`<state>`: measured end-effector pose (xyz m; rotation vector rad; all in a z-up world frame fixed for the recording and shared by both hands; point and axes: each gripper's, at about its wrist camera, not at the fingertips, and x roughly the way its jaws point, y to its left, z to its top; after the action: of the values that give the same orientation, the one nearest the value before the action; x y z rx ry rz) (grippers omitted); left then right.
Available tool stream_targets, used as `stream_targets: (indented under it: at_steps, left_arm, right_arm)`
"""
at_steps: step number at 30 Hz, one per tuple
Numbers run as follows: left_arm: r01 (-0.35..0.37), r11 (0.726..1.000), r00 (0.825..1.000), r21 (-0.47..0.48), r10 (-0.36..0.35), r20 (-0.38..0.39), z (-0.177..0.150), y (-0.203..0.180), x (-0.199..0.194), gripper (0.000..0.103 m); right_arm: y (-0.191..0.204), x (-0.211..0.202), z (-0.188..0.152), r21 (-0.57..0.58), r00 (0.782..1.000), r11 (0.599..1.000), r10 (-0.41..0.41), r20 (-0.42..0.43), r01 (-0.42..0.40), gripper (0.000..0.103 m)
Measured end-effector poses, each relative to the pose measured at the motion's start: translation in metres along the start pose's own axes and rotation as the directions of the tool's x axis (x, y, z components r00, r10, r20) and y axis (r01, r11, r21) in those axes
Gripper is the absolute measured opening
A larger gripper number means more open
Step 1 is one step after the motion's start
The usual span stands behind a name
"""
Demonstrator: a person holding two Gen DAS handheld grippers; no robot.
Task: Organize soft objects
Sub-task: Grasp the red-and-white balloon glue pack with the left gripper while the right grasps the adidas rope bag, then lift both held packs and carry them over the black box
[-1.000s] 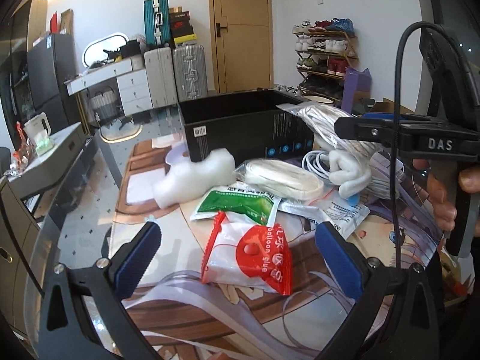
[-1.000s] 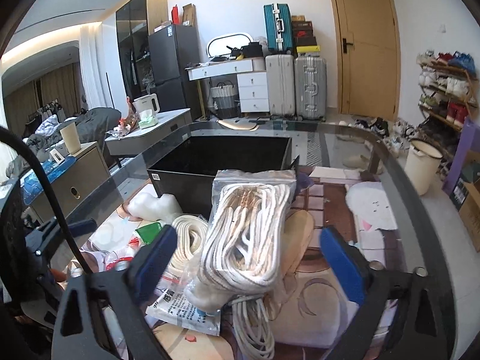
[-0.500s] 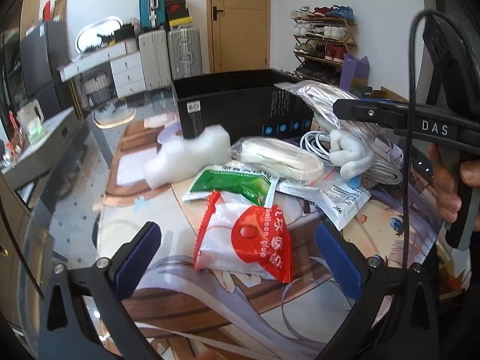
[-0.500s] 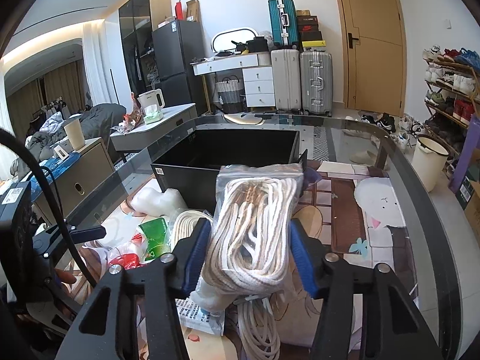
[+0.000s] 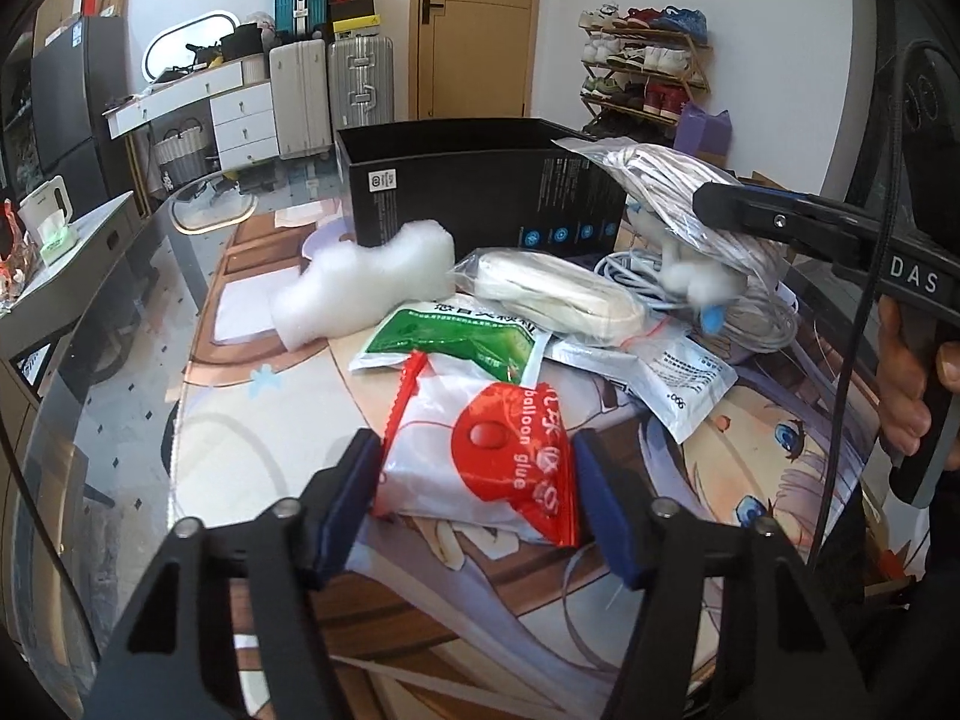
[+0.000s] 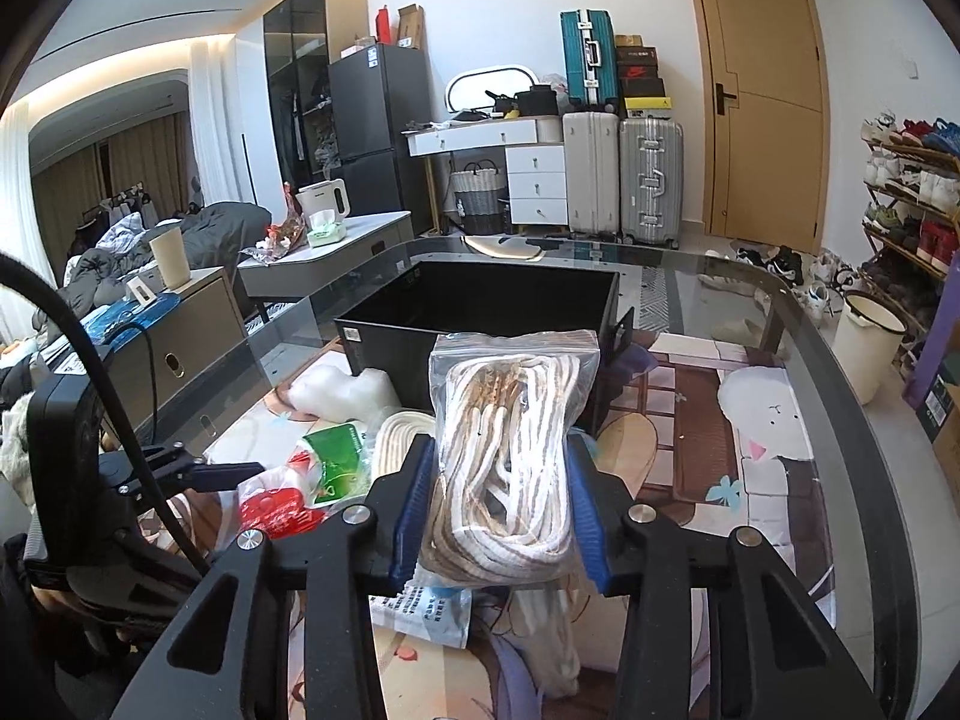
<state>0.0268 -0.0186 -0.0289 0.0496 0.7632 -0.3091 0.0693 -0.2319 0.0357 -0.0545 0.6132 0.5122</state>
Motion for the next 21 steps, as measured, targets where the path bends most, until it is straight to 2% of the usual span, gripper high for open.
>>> stream_targets:
  at_steps: [5, 14, 21]
  left_arm:
    - [0.04, 0.999, 0.999, -0.01, -0.04, 0.018, -0.001, 0.0, -0.006, 0.051]
    - [0.053, 0.999, 0.995, -0.008, -0.052, 0.079, 0.001, 0.001, -0.032, 0.05]
    - [0.016, 0.999, 0.99, -0.044, -0.01, 0.143, 0.021, 0.009, -0.045, 0.05]
  right_arm:
    - [0.004, -0.006, -0.001, -0.018, 1.0, 1.0, 0.007, 0.011, -0.007, 0.043]
    - [0.005, -0.019, -0.001, -0.025, 0.999, 1.0, 0.005, 0.041, -0.003, 0.043]
    - [0.002, -0.025, 0.007, -0.016, 0.998, 1.0, 0.019, 0.058, -0.018, 0.043]
